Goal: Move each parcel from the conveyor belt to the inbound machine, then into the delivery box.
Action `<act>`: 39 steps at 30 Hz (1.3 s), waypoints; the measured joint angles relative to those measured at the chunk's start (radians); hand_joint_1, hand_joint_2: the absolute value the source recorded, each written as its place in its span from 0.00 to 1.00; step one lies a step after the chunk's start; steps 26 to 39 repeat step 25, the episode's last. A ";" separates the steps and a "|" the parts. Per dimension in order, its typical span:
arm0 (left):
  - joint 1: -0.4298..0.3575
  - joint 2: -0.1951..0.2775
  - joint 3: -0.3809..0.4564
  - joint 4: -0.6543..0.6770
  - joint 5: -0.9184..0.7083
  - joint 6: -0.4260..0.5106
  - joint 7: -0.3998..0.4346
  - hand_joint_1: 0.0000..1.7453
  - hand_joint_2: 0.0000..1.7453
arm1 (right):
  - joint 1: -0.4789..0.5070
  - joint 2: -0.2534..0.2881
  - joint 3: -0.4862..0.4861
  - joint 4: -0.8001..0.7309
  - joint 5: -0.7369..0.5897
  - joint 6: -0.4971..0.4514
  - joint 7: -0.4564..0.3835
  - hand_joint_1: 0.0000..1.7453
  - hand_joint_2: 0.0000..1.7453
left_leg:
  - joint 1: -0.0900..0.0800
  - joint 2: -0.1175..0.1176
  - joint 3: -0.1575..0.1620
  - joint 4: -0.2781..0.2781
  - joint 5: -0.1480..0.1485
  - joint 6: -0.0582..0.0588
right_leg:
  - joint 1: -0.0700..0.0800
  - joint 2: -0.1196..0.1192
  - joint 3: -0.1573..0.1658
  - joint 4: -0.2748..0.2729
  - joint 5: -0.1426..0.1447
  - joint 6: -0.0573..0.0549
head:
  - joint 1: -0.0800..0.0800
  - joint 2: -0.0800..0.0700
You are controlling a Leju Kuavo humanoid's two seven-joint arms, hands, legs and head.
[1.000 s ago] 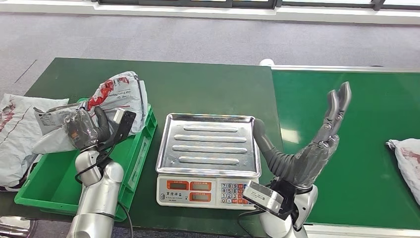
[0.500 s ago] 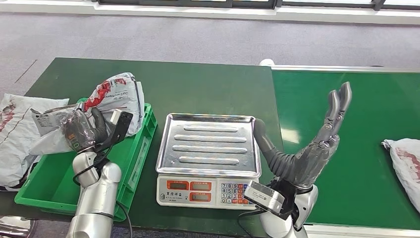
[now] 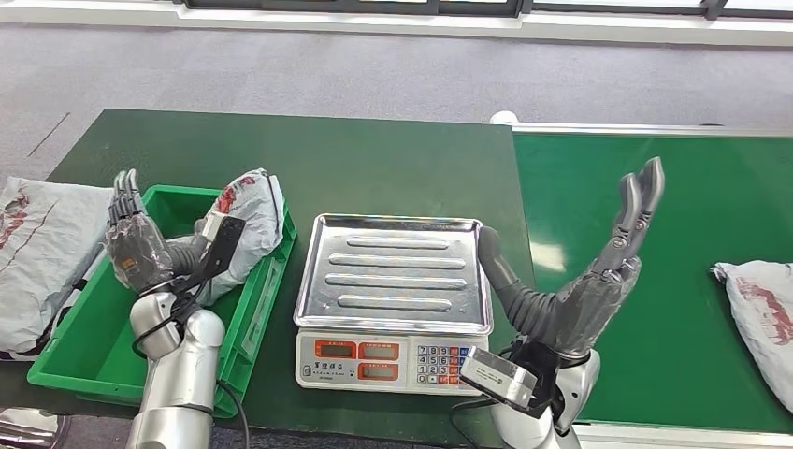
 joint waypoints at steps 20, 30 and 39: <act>0.006 -0.035 0.037 -0.053 0.021 0.000 -0.050 0.00 1.00 | -0.003 0.004 -0.002 0.000 0.009 0.000 0.021 0.00 1.00 | 0.000 0.000 0.000 0.000 0.000 0.000 | 0.000 0.000 0.000 0.000 0.000 0.000 | 0.000 0.000; 0.018 -0.065 0.048 -0.115 0.185 0.000 -0.237 0.00 1.00 | -0.001 0.004 -0.008 0.000 0.010 0.000 0.016 0.00 1.00 | 0.000 0.000 0.000 0.000 0.000 0.000 | 0.000 0.000 0.000 0.000 0.000 0.000 | 0.000 0.000; 0.018 -0.065 0.048 -0.115 0.185 0.000 -0.237 0.00 1.00 | -0.001 0.004 -0.008 0.000 0.010 0.000 0.016 0.00 1.00 | 0.000 0.000 0.000 0.000 0.000 0.000 | 0.000 0.000 0.000 0.000 0.000 0.000 | 0.000 0.000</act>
